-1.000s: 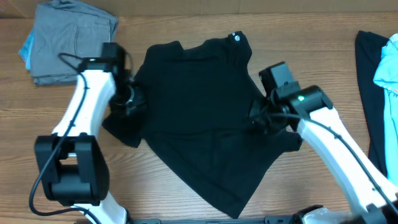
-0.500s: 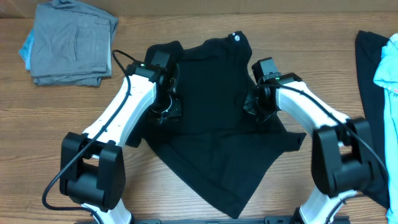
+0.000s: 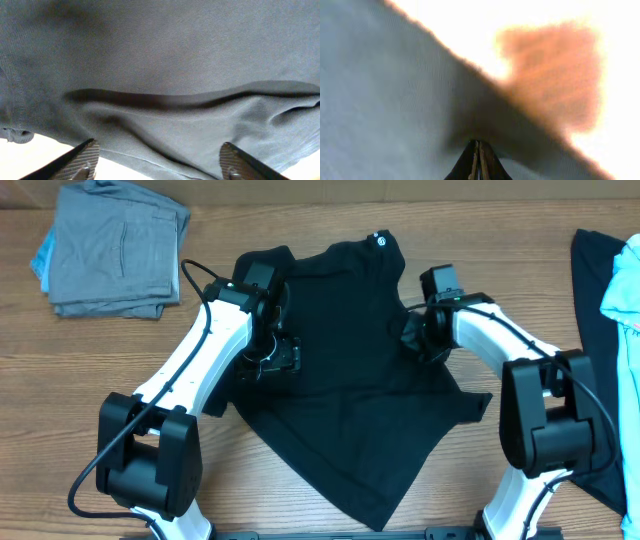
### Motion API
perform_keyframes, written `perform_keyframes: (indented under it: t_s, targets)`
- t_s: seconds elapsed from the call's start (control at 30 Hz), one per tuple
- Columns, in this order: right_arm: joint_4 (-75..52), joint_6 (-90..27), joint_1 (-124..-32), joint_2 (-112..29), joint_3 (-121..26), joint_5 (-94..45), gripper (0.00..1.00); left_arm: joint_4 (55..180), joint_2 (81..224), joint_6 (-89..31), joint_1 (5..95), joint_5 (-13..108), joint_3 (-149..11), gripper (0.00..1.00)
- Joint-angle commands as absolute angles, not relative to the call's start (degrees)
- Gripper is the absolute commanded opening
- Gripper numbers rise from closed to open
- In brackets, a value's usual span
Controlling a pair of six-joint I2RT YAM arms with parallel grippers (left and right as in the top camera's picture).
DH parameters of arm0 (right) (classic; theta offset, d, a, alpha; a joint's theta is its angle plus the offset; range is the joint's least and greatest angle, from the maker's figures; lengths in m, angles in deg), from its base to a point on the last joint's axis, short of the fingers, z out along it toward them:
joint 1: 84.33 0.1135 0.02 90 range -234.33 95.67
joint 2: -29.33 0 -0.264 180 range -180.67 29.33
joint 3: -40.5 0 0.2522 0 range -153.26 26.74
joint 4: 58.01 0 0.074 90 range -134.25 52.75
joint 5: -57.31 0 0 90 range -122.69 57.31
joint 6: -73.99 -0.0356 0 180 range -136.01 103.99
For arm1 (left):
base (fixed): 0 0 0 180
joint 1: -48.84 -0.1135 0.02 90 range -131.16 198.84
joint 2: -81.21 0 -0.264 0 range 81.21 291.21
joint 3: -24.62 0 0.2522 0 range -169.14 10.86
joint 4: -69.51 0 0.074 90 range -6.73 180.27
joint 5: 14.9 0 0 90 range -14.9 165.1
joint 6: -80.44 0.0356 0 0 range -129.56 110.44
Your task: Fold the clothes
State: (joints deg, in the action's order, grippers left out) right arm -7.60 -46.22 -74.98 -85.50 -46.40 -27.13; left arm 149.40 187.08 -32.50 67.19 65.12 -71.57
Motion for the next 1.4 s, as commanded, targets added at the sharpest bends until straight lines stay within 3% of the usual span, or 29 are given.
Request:
perform_keyframes:
  t_s: [0.0,0.37,0.57,0.8,0.87,0.93,0.97,1.07,1.23,1.37]
  targets:
    - [-11.4,-46.2,-78.4,-91.3,-45.2,-31.5,0.04,149.0,186.0,-32.7,67.2,65.8,-71.3,0.84]
    - [-17.4,-43.3,-84.8,-92.3,-48.5,-31.8,0.04,146.9,186.0,-32.7,67.3,68.0,-71.3,0.95]
    - [-9.9,-39.8,-87.9,-92.3,-61.5,-31.6,0.04,145.0,186.0,-32.8,67.3,68.0,-71.3,0.97]
    - [8.3,-39.8,-91.2,-92.3,-87.2,-32.0,0.04,144.9,186.0,-32.9,67.3,67.6,-71.3,0.98]
    - [16.4,-39.8,-91.4,-92.3,-94.6,-30.9,0.04,144.9,186.0,-32.9,67.3,67.6,-71.3,0.84]
    - [24.9,-39.8,-91.3,-92.3,-100.4,-28.1,0.04,144.6,186.1,-33.0,67.3,67.8,-71.3,0.45]
    - [29.3,-39.8,-91.0,-92.3,-102.7,-26.3,0.04,144.4,186.4,-33.2,67.3,68.6,-71.3,0.31]
    - [40.0,-39.7,-89.6,-91.8,-105.5,-21.4,0.04,143.6,187.8,-35.5,67.1,72.4,-71.3,0.04]
    - [51.9,-37.9,-84.3,-91.5,-105.3,-21.5,0.04,142.1,192.5,-35.3,65.2,72.7,-71.3,0.04]
    - [52.8,-36.1,-77.5,-90.0,-102.8,-21.0,0.04,140.8,196.3,-35.0,62.0,72.7,-71.3,0.04]
